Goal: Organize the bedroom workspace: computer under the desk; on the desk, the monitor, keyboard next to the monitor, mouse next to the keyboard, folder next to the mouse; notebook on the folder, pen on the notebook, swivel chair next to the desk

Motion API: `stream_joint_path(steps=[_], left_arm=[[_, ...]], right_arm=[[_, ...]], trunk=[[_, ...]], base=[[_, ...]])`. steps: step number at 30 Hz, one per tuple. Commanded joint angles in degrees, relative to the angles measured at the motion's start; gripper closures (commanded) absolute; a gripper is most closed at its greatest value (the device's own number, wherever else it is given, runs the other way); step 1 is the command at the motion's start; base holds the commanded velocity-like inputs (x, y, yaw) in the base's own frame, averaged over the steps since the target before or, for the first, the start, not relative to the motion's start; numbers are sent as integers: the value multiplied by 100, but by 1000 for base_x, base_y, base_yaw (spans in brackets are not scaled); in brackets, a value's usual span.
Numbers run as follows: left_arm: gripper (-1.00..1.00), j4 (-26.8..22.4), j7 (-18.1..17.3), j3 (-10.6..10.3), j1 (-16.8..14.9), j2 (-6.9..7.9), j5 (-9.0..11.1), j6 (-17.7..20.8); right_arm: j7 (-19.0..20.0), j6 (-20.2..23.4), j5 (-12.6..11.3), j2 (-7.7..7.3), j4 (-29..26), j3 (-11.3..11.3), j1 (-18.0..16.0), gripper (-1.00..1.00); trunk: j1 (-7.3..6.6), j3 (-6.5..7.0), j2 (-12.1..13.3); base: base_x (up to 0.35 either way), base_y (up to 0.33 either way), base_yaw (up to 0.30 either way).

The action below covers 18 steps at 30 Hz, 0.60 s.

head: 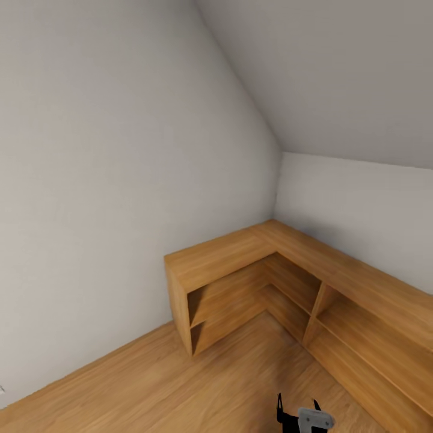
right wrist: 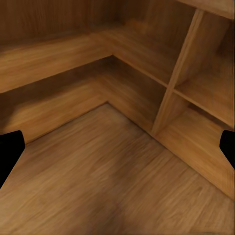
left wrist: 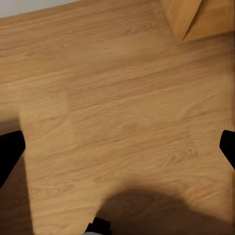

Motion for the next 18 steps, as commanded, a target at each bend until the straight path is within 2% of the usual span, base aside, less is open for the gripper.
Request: stream_joint_path(steps=[1,7,18], left_arm=[[-100,-23,56,-49,-4,8,16,-17],[-100,-23,56,-49,-4,8,16,-17],[-100,-23,55,-49,-6,10,16,-17]], right_arm=[[-11,-20,-55,1,6,49,-7,-100],[18,-13,-55,2,6,49,-7,-100],[143,-11,-56,2,6,49,-7,-100]], trunk=[[4,-11,-13],[4,4,-13],[4,25,-13]], base=[[26,0,-272],[133,0,-270],[306,0,-248]])
